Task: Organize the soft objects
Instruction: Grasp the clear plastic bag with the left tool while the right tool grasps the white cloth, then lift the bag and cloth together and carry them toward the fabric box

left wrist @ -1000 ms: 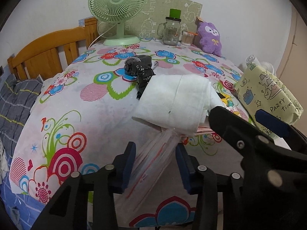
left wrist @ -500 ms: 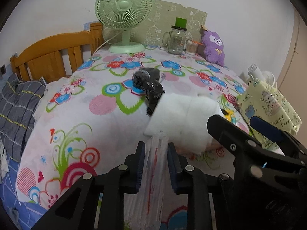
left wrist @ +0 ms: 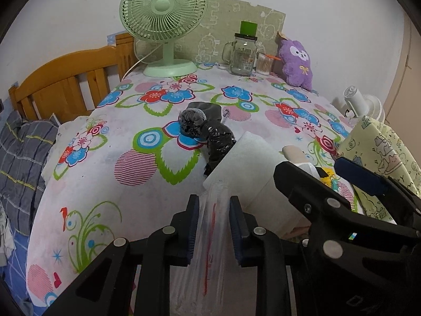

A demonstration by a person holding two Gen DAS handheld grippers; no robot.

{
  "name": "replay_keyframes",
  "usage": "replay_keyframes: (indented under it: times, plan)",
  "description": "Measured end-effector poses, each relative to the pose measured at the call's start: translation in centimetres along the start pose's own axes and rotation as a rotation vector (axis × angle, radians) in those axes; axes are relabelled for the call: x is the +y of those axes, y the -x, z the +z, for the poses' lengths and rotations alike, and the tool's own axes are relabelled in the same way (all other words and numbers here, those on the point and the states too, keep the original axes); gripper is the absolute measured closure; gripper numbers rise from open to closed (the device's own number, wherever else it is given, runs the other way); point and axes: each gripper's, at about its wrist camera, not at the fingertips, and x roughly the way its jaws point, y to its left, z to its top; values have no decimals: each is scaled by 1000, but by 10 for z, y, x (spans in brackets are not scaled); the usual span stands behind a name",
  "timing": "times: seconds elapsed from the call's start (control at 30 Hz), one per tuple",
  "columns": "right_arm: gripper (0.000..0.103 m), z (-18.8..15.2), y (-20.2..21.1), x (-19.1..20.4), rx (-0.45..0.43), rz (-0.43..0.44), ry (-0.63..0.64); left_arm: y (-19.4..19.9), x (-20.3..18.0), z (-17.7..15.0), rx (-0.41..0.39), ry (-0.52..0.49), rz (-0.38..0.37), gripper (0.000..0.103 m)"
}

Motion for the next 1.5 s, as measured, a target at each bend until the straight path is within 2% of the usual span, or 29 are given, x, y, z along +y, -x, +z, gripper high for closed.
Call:
replay_keyframes:
  times: [0.3,0.4,0.53,0.63,0.93,1.5]
  plan:
    - [57,-2,-11,2,37,34,5,-11,-4,-1,28,-10,7,81]
    - [62,-2,-13,4,57,61,3,-10,-7,-2,26,-16,13,81]
    - [78,-4,-13,4,81,85,-3,-10,-9,-2,27,-19,21,81]
    - [84,-5,-9,4,75,90,-11,-6,-12,-1,19,-25,24,81]
    - [86,4,11,4,22,89,-8,13,-21,4,-20,-36,30,81]
    - [86,30,47,-9,-27,61,1,49,-44,28,-95,-30,53,82]
